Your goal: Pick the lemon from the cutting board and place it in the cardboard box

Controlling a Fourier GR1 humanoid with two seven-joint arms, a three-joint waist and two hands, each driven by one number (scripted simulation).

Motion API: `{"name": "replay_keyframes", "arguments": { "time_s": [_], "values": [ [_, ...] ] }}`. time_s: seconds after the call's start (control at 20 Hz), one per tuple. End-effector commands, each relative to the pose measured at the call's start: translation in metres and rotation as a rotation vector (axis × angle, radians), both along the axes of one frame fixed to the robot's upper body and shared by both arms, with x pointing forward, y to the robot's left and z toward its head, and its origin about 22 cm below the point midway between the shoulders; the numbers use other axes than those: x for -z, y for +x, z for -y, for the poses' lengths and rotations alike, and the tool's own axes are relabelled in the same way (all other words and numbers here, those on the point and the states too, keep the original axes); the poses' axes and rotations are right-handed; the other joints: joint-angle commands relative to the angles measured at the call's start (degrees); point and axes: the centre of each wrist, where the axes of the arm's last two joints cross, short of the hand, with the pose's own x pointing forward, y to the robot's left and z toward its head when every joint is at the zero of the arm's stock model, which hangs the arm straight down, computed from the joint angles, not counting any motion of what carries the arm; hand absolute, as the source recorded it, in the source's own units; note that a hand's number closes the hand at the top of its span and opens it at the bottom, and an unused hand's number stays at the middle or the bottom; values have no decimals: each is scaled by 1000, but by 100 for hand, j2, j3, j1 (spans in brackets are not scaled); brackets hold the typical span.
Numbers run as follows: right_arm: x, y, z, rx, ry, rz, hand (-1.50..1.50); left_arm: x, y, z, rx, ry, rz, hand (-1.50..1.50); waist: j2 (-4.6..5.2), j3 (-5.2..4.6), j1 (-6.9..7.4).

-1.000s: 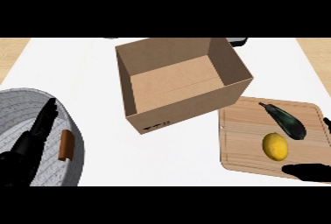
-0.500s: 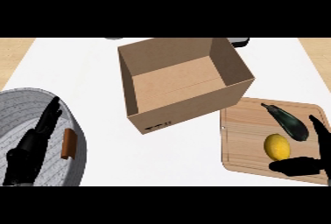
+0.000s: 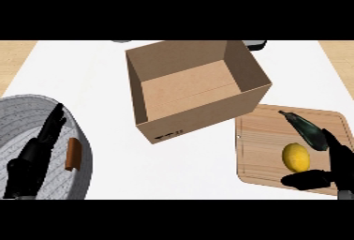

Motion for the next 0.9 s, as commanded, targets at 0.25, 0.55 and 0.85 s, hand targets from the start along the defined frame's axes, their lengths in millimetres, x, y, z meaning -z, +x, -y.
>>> {"name": "replay_keyframes", "arguments": {
  "time_s": [0.25,0.55,0.85],
  "values": [
    [19,10,-12,50,6,-47,-150,22,19,6,-31,-6,-34,0,117,-175,-41],
    [12,14,-11,68,-7,-36,-150,15,15,10,-38,4,-36,0,101,-173,-37],
    [39,3,-10,78,1,-32,-150,17,8,-4,-35,-6,-32,0,95,-173,-15]
  ]
}}
